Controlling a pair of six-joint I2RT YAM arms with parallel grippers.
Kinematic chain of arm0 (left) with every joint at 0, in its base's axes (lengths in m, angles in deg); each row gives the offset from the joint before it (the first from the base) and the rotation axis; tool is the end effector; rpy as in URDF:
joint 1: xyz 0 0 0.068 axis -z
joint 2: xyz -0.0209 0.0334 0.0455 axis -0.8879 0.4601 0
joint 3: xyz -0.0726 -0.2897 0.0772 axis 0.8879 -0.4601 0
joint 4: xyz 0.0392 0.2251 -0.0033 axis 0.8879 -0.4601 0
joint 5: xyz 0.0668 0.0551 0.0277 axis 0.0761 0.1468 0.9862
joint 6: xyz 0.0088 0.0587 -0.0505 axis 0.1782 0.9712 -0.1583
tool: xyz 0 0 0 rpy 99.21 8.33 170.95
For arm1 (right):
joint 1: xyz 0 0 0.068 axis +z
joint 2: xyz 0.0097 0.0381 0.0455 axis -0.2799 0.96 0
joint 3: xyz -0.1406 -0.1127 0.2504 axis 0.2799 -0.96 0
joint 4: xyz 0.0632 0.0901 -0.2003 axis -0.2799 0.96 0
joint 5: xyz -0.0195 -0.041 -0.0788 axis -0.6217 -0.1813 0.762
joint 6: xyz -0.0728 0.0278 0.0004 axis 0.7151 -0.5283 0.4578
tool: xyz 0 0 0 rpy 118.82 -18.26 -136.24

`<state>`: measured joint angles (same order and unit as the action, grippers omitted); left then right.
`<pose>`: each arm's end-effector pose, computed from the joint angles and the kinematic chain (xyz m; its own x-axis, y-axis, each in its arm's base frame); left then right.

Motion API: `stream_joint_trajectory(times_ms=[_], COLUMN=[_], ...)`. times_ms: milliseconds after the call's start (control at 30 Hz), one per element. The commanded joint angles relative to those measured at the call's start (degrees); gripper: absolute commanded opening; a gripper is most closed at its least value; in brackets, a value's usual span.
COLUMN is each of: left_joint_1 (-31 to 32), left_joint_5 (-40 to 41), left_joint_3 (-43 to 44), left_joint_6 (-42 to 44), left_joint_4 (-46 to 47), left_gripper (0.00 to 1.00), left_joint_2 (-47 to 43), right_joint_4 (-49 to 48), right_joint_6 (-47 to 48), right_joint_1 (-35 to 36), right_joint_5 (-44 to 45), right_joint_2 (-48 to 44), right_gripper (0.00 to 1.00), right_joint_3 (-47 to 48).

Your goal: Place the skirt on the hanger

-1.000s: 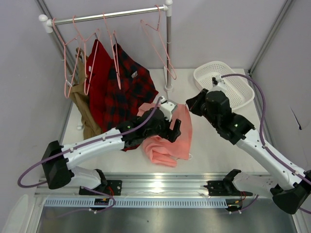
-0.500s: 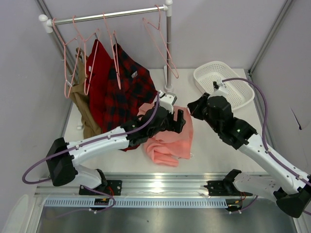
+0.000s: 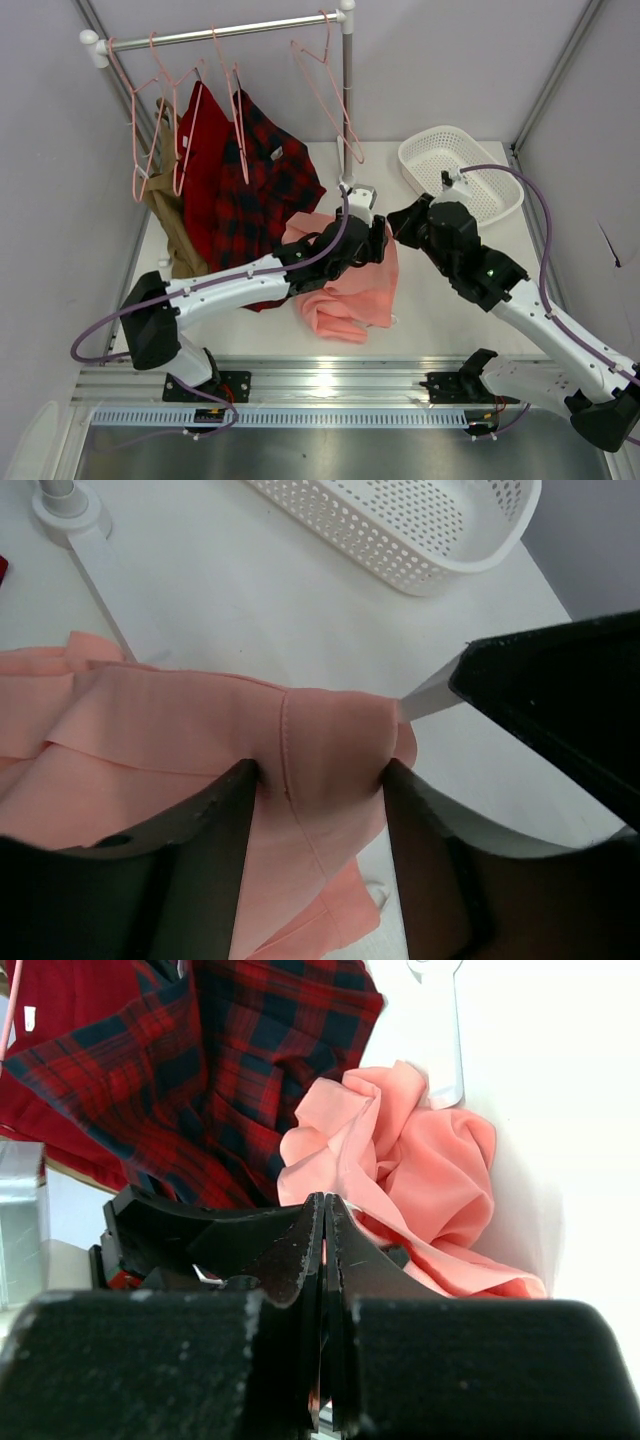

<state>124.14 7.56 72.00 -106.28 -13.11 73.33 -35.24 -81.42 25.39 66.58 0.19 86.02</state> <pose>0.1915 -0.2959 0.3510 -0.4586 -0.0366 -0.8879 0.4621 0.8437 -0.2734 0.1577 0.1073 0.3922 -0.4180 0.4781 -0.7725 -0.0988 0.8213 0.5618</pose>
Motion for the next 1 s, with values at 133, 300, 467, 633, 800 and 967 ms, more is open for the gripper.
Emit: stream_joint_trajectory(times_ms=[133, 300, 467, 633, 800, 967], left_joint_1=[0.78, 0.78, 0.43, -2.11, -5.11, -6.52], left_joint_5=[8.62, 8.27, 7.39, 4.59, -2.87, -7.11], left_joint_3=[4.75, 4.84, 4.58, 1.87, -1.65, -3.95], left_joint_6=[-5.3, -3.9, -3.19, -5.65, -8.46, -9.95], left_joint_4=[-4.67, -7.49, -13.54, -18.65, -17.43, -13.82], left_gripper=[0.26, 0.0, 0.0, 0.0, 0.0, 0.0], left_joint_2=[2.76, 0.4, -4.08, -8.04, -9.63, -9.46], right_joint_4=[-3.52, -3.08, -5.28, -8.09, -10.73, -10.03], right_joint_6=[0.88, 4.65, 12.21, 17.39, 16.36, 10.73], right_joint_1=[0.1, -0.95, -1.75, -2.8, -3.85, -4.56], right_joint_5=[1.02, 0.5, -3.19, -10.38, -19.97, -26.12], right_joint_2=[-1.62, -1.1, 0.13, 0.84, 2.06, 3.91], right_gripper=[0.0, 0.0, 0.0, 0.0, 0.13, 0.5], right_joint_3=[0.59, 1.03, 1.03, -0.37, 1.29, 4.63])
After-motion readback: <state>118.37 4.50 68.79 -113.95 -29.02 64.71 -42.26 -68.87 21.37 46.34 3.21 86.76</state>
